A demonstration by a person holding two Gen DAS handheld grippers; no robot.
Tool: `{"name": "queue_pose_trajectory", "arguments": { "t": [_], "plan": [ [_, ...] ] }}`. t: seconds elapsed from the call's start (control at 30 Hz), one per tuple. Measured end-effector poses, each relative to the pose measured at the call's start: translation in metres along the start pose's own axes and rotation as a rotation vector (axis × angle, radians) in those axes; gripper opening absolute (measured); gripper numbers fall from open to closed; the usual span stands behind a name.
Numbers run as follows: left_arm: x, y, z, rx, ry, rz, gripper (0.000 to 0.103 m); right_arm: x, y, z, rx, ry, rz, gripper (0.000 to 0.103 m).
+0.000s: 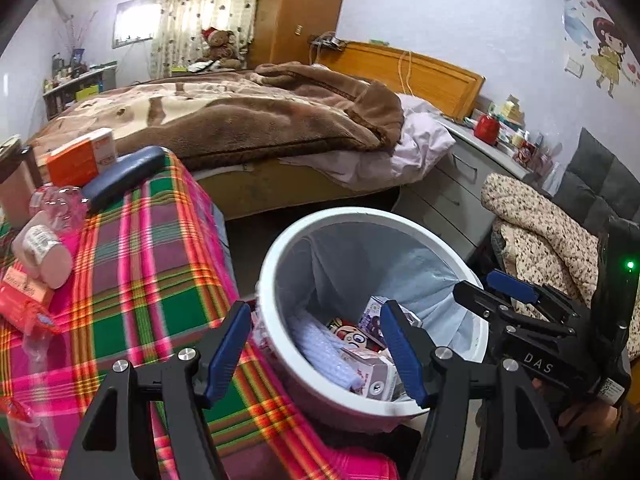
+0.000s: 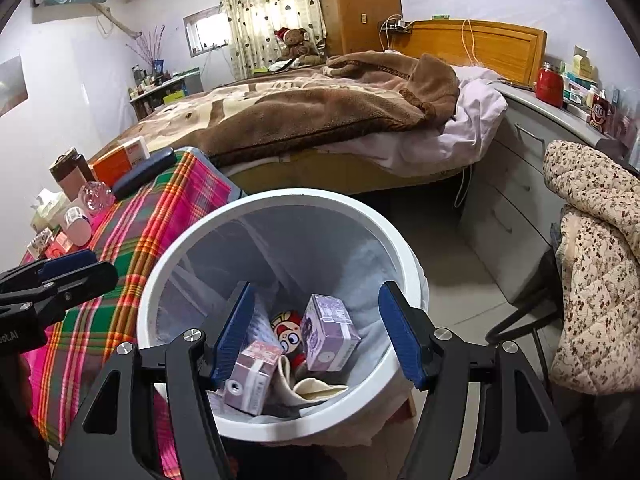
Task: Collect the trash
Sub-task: 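Move both tools back over the table toward the clear plastic cups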
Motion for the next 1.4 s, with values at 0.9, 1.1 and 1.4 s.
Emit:
{"name": "queue_pose_trajectory", "arguments": {
  "t": [0.9,1.1,1.4],
  "plan": [
    [0.075,-0.105,-0.083,-0.229,-0.142,0.089,0.067,0.024,-0.017,-0.086,-0.165,-0.085,0.052,0.069],
    [0.103,-0.12,-0.114,-0.288,-0.197,0.072,0.067,0.031,-0.012,-0.11,-0.21,-0.104,0.028,0.069],
    [0.142,-0.127,-0.156,-0.339,-0.271,0.013,0.067,0.043,0.001,-0.152,-0.269,-0.16,-0.017,0.069]
  ]
}}
Point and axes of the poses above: each gripper's, at about its wrist camera, not at the fingertips, and y roughly the way its jaws point, z to its right, x to its underside, the point moved 1 cm from there along y, roughly the way its jaws point, and after that the axes turned 15 degrees about y, right-handed, at the moved point
